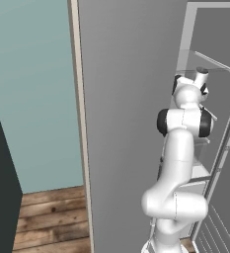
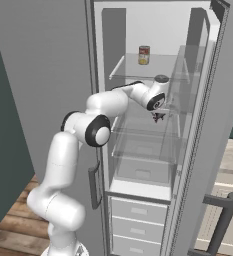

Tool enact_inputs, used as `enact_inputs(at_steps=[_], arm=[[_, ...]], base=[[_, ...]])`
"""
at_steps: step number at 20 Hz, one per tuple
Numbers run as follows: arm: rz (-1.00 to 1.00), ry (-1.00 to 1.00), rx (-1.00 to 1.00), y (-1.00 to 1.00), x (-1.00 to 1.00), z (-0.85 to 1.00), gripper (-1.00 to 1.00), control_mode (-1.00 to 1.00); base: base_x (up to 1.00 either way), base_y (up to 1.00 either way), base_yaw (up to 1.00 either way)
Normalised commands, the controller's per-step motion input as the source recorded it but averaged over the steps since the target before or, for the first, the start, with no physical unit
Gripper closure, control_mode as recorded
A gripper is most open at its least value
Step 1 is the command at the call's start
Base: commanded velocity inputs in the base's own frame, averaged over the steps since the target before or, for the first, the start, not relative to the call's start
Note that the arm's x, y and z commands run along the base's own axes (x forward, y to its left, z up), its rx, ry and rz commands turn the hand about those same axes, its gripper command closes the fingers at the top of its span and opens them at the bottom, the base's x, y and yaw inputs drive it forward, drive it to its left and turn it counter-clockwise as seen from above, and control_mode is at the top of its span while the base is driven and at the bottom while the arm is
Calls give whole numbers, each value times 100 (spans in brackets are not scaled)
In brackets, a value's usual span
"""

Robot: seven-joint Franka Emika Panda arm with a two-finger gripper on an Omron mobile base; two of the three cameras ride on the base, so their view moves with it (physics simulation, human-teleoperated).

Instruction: Pick fish from the fridge and place it on the plate on the counter.

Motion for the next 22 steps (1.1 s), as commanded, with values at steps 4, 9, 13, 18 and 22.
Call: enact_inputs(at_steps=[4, 9, 13, 18, 22], arm=[[0, 0, 0, 0, 0, 0, -100, -100], [0, 0, 0, 0, 0, -3, -100, -100], [0, 0, 0, 0, 0, -1, -100, -100], [0, 0, 0, 0, 0, -1, 100, -100], [0, 0, 0, 0, 0, 0, 100, -100]], base=[[0, 0, 0], [0, 0, 0], [0, 0, 0], [0, 0, 0], [0, 0, 0]])
